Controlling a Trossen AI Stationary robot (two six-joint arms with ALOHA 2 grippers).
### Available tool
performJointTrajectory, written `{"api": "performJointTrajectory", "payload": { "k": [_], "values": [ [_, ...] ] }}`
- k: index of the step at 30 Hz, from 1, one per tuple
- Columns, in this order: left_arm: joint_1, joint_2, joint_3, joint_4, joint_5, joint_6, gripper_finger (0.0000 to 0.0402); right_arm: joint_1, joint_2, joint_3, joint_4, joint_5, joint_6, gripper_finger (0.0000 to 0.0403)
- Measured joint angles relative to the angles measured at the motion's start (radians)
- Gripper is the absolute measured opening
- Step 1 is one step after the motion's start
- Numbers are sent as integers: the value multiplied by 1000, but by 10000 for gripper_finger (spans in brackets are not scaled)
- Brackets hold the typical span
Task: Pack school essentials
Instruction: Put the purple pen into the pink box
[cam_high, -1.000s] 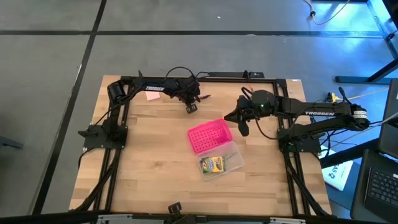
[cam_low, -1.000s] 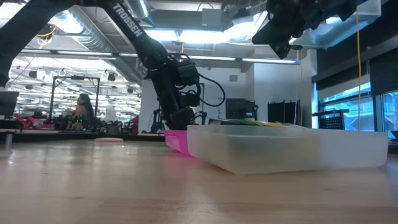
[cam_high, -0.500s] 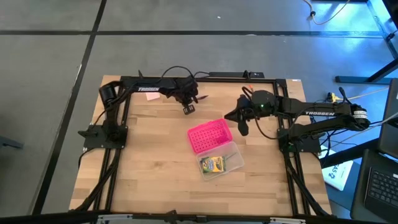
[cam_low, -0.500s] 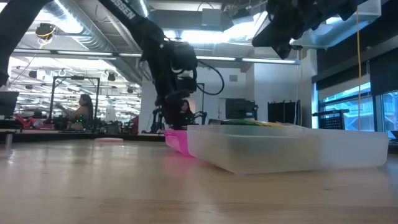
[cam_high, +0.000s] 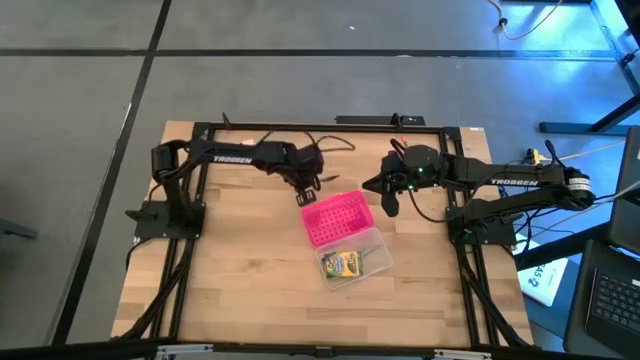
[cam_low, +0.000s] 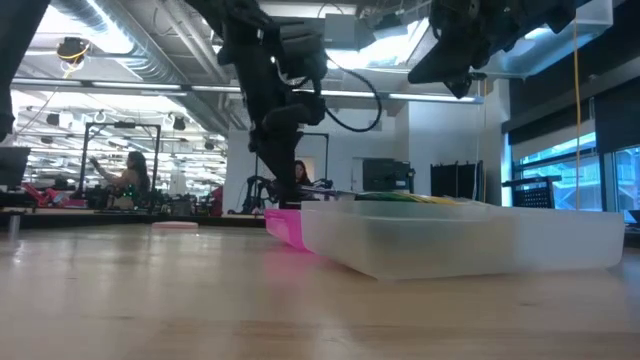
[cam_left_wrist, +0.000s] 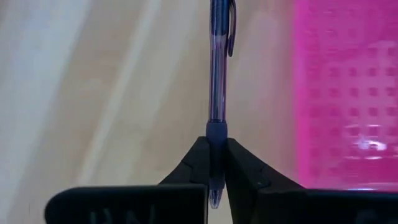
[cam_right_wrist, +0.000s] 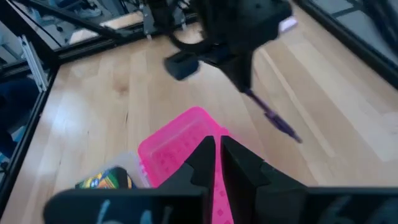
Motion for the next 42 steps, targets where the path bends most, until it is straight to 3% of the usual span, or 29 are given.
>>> {"api": "performJointTrajectory", "payload": {
  "k": [4, 15, 27, 34, 42],
  "values": [
    [-62, -5, 0, -16, 0, -80, 14, 0, 0, 0, -23, -18, 2, 30],
    [-236, -61, 1, -18, -40, -320, 14, 1, 0, 0, -51, -300, -26, 30],
    [-405, -58, 1, 41, -64, -562, 14, 2, 0, 0, -254, -454, -27, 30],
    [-448, -40, 0, 137, -68, -598, 14, 9, 0, 0, -317, -522, -46, 30],
    [-464, -10, 0, 207, -68, -592, 14, 31, 1, 0, -386, -525, -45, 30]
  ]
}}
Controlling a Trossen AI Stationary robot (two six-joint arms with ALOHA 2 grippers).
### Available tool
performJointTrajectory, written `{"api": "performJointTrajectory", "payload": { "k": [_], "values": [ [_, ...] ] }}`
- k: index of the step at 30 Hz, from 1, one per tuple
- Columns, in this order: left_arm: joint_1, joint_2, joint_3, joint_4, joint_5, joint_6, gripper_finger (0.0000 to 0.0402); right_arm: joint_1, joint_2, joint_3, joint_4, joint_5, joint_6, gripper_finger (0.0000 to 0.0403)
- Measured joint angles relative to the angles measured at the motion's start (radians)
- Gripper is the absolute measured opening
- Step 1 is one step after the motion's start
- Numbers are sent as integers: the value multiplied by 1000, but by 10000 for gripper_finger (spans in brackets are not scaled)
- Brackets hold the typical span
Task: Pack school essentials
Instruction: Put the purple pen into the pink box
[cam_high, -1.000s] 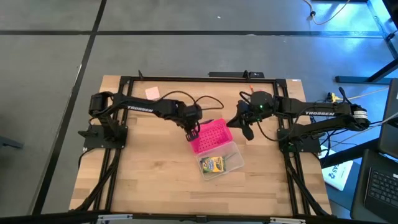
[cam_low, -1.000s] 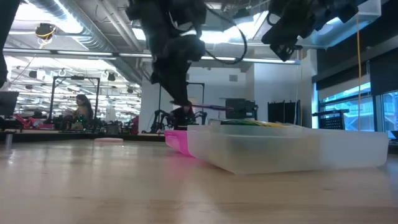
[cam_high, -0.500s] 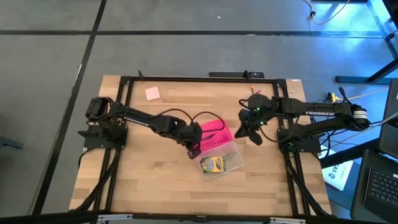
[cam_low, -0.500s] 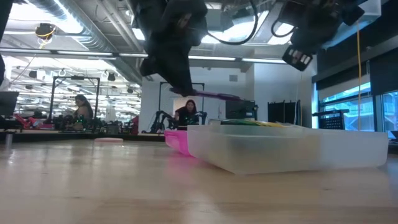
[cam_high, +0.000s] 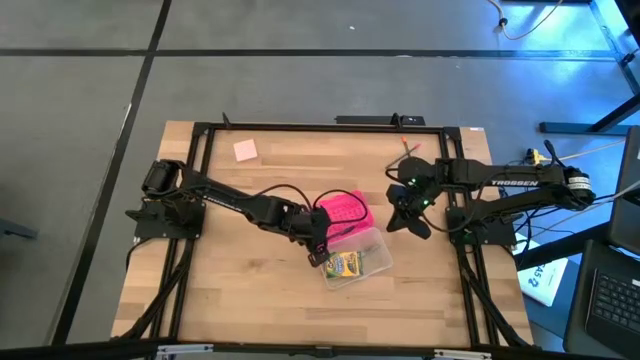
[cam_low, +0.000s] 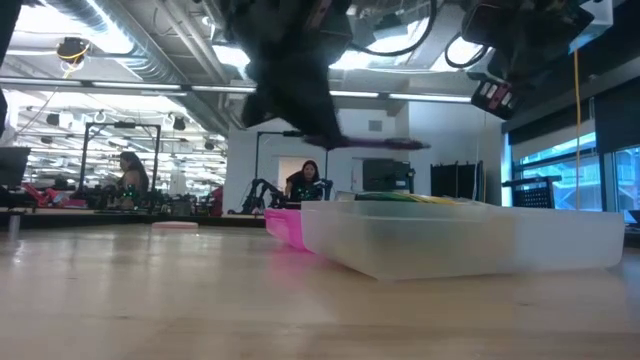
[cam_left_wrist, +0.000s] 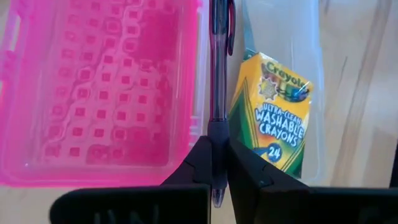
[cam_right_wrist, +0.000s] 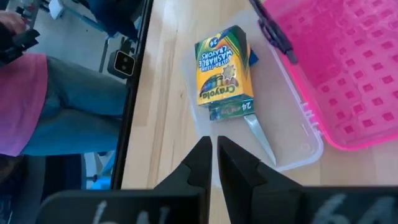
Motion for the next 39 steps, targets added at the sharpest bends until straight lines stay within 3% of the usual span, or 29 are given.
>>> {"api": "performJointTrajectory", "payload": {
  "k": [23, 32, 39],
  "values": [
    [-13, 135, 1, 119, 20, 30, 14, 10, 0, 0, -20, 27, -5, 30],
    [-3, 135, 0, 117, 20, 29, 46, 10, 0, 0, -22, 29, 0, 30],
    [-4, 136, 0, 116, 20, 29, 47, 10, 0, 0, -22, 30, 0, 30]
  ]
}}
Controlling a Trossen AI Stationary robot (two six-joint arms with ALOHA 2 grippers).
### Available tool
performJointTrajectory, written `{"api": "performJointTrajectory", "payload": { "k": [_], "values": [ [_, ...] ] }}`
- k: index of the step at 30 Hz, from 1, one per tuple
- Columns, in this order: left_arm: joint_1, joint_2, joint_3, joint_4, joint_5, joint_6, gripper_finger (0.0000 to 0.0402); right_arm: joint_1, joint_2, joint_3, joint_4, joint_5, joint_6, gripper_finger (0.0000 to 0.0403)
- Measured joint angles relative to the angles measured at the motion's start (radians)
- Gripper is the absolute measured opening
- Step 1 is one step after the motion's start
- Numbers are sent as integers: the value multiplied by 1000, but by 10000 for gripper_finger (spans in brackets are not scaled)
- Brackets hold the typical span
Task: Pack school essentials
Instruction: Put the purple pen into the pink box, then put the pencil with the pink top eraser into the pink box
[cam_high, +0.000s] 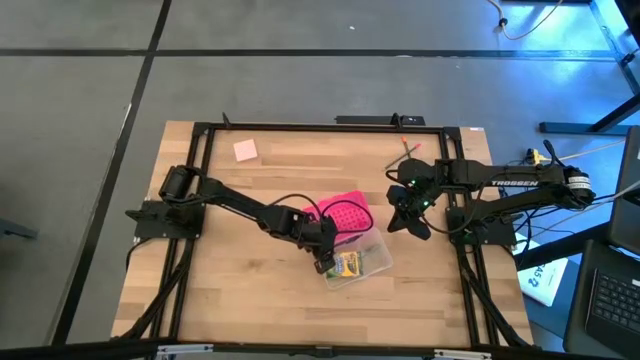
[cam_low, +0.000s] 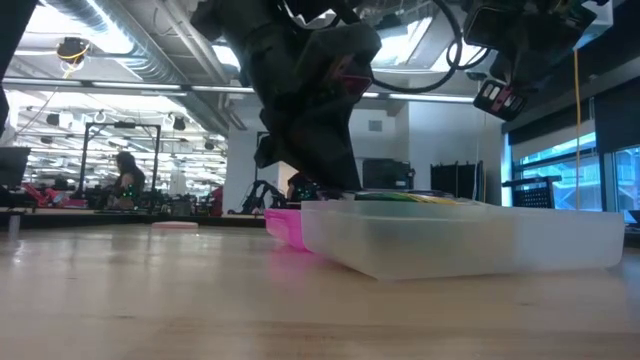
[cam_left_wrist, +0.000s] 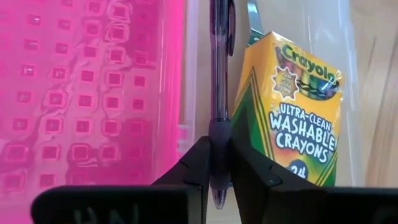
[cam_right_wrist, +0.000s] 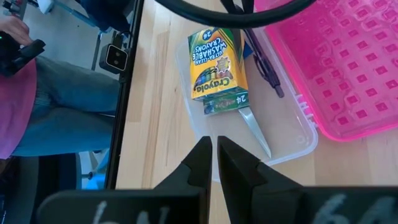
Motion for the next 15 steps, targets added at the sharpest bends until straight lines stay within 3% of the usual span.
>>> {"api": "performJointTrajectory", "payload": {
  "k": [15],
  "values": [
    [5, 0, 0, 0, 28, 0, 95, 0, 0, 0, 1, 0, -1, 30]
  ]
}}
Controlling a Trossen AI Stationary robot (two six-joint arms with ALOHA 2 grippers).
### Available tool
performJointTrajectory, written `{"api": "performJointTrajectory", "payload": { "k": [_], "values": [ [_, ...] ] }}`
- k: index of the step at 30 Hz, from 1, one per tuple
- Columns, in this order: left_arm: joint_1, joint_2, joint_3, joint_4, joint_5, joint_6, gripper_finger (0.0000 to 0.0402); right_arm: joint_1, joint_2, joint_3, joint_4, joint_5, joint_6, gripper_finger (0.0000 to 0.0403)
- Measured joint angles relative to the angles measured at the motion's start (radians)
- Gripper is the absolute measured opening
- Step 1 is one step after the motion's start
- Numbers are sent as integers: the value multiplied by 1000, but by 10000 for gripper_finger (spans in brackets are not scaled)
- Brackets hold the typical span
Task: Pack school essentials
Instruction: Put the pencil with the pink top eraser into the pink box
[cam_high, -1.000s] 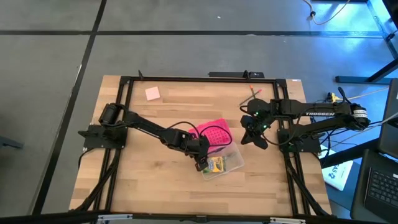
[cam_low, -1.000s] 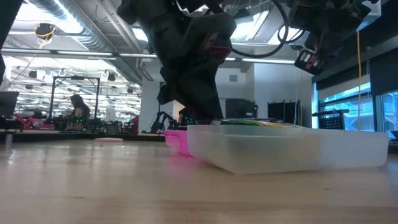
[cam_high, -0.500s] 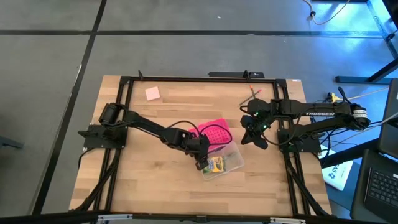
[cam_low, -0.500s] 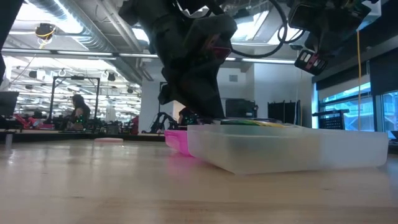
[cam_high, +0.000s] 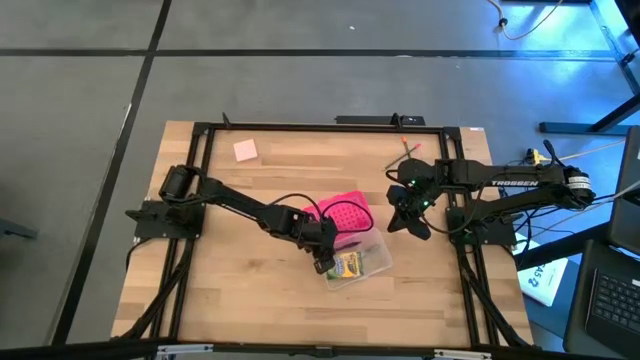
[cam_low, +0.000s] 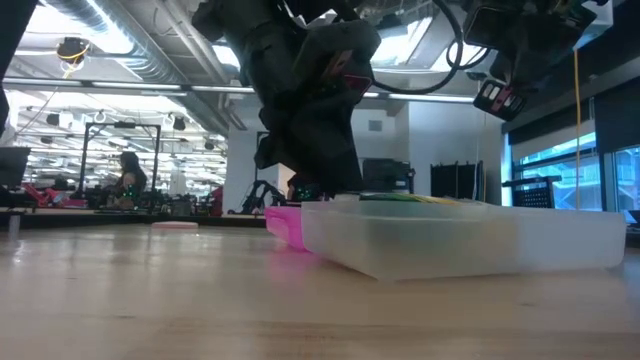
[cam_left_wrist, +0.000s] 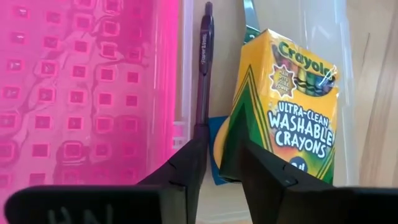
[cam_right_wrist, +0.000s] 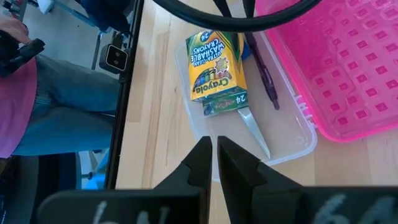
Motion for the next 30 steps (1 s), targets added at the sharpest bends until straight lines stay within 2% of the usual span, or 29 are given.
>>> {"api": "performJointTrajectory", "payload": {
  "k": [2, 8, 13, 17, 20, 24, 30],
  "values": [
    [8, 0, 0, 0, 9, -3, 96, 0, 0, 0, 8, 0, 1, 30],
    [80, -40, 0, -25, 160, 25, 96, 0, 0, 0, 12, -1, 3, 30],
    [153, -126, 2, -79, 148, 40, 96, 0, -1, 0, 17, -1, 38, 30],
    [214, -202, 2, -184, 98, 45, 96, 0, 0, 0, 29, 14, 47, 30],
    [272, -264, 2, -251, 76, 46, 96, 0, 0, 0, 27, 92, 97, 30],
    [348, -330, 1, -282, 66, 58, 96, -10, 0, 1, 25, 266, 288, 30],
    [459, -358, 1, -283, 69, 142, 96, -57, 1, 34, 17, 456, 449, 28]
  ]
}}
